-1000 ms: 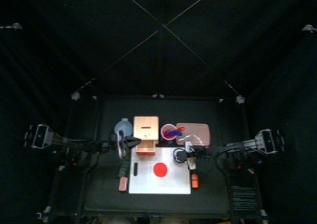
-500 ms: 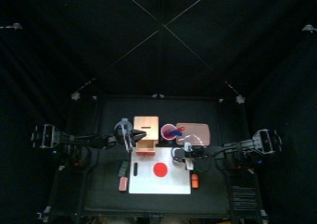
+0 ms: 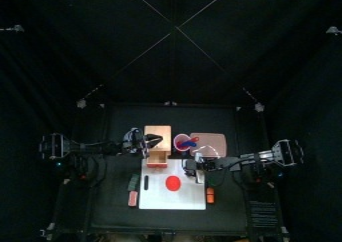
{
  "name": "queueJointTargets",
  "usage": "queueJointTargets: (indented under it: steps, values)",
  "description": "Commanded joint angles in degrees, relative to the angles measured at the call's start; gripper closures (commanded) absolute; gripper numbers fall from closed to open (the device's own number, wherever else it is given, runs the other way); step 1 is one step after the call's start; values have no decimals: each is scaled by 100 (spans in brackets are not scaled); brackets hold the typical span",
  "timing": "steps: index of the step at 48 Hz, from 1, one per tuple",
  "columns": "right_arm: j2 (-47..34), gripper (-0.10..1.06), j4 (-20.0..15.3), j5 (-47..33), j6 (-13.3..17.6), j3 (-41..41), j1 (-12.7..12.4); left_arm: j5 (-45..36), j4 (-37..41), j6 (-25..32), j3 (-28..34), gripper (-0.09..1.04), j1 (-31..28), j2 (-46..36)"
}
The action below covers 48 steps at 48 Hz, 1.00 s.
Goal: Get the cutter from the drawer then cut the dough then place the extra dough in the bowl
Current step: Shut the drawer
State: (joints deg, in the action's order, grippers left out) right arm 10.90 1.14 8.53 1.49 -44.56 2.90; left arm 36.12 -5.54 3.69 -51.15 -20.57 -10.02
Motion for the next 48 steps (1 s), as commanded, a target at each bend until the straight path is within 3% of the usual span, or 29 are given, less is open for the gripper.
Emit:
queueJointTargets:
  steps: [1, 10, 21, 34, 48]
  values:
    - [-79, 28, -26, -53, -18, 404, 114, -1028, 70, -18, 510, 34, -536, -44]
    - [-466, 43, -44, -53, -18, 712, 237, -3041, 598, -9, 1345, 35, -1125, 246]
    - [-1028, 69, 0, -53, -79, 1116, 281, -4641, 1521, -18, 2109, 35, -1195, 923]
    - [-1934, 71, 229, -185, -35, 1925, 281, -5221, 1854, -9, 2628, 35, -1204, 1521]
    - [-2848, 71, 756, 202, -26, 2944, 220, -5265, 1916, -9, 2628, 35, -1187, 1573]
